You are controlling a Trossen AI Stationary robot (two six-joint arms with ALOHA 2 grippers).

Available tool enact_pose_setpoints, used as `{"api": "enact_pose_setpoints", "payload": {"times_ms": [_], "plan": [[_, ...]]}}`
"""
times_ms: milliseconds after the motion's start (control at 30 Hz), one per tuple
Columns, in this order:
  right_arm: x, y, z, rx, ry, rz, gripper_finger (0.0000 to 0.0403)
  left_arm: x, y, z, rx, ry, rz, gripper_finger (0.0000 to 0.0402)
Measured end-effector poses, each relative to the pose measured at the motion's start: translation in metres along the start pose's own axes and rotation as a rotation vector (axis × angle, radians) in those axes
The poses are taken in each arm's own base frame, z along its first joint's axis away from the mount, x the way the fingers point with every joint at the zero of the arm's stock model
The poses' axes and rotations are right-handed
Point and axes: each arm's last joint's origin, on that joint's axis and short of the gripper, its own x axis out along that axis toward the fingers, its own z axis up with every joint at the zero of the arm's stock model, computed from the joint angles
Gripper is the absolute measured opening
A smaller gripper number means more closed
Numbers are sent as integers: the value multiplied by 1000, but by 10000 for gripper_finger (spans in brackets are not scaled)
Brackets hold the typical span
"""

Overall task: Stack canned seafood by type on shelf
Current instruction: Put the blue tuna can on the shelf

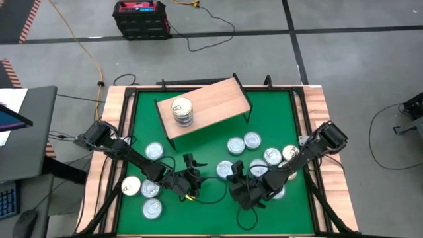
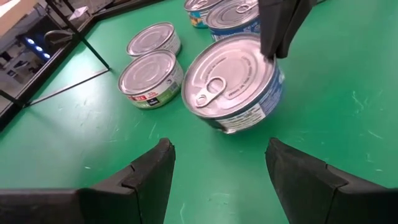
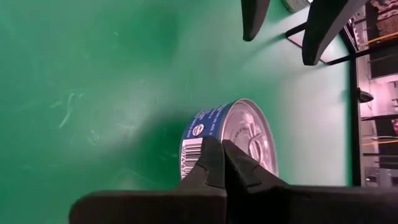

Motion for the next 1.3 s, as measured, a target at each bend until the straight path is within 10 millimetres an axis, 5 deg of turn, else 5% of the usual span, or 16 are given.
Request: {"api": "enact_pose_setpoints", "payload": {"times_ms": [300,567,767,1033,1300], "plan": [[-10,-1,5,-54,37,-66,11,-30,9,23,-64,-44,-24,240],[-15,-23,18,-133,103,-178,11,-53,7,34,-169,-68,-145,240],[-13,-60,38,-184,126,-211,11,-57,-1,24,-237,39,-263,240],[-12,-124,60,-220,176,-292,11,-82,-16,17,-234,-10,-139,240],[11,-191,52,-159,233,-351,11,-99,-25,13,-221,-51,-103,240]]}}
